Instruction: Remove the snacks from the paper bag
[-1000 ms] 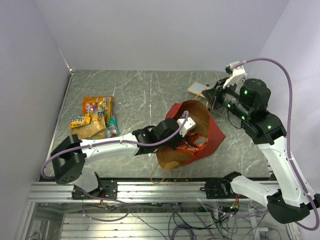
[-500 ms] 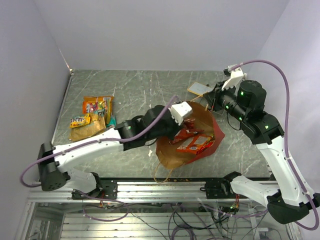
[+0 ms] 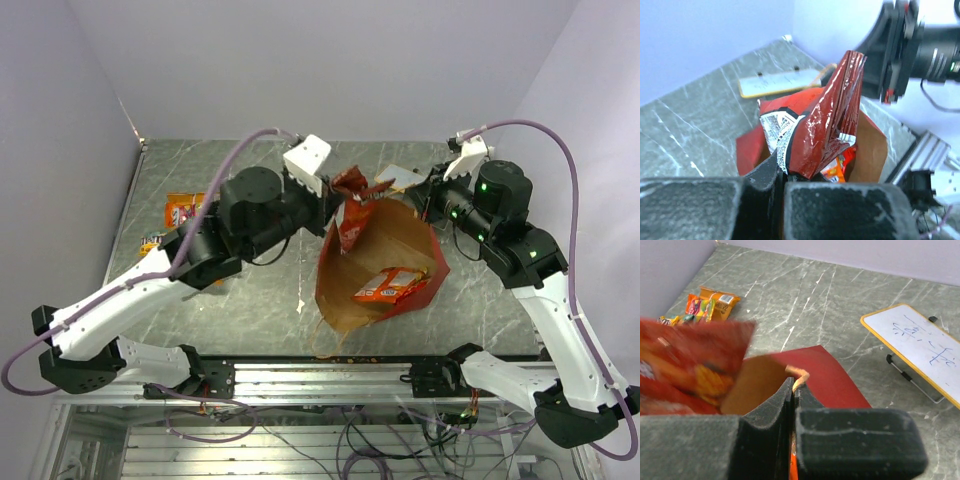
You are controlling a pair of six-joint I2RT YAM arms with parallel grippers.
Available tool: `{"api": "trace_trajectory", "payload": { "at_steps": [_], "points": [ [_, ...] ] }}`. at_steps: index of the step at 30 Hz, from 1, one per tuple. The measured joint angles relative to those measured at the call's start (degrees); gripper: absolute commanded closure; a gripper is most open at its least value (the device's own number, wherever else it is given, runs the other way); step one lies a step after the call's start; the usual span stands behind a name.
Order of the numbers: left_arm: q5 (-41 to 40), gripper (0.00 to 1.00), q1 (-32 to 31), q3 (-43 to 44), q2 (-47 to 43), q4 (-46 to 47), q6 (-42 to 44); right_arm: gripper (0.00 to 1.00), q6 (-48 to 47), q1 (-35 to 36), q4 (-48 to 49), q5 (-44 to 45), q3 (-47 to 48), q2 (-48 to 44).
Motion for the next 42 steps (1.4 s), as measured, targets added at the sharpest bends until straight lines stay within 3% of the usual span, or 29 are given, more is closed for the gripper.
{"api": "trace_trajectory", "payload": {
  "at_steps": [6,13,21,26,32,36,42],
  "points": [
    [-11.98,0.93,0.59,7.89,-0.11,-1.64,0.04,1.0,0.61,0.0,0.04,-0.59,-0.02,0.0],
    [-22.1,0.93,5.2,7.93,-0.81,-3.52,-2.1,1.0,1.05,0.0,0.46,-1.38,-0.68,-0.35],
    [-21.18,0.93,25.03,17.05,5.53,-21.42,-9.84,1.0,1.38,0.0,0.39,-1.4,-1.53,-2.1],
    [-9.29,0.93,42.21,14.86,7.82,-27.8,-12.85,1.0,1.92,0.0,0.28,-1.7,-1.73,-2.54],
    [14.75,0.93,63.36,4.81,7.23,-23.19,-19.54,1.0,2.34,0.0,0.24,-2.56,-1.73,-2.54],
    [30.86,0.93,73.05,-7.52,6.38,-11.04,-29.97,1.0,2.34,0.0,0.22,-2.95,-1.73,-2.54],
    [43.21,0.93,77.96,-21.59,7.21,9.44,-47.45,1.0,2.34,0.0,0.24,-3.32,-1.73,-2.51]
  ]
}}
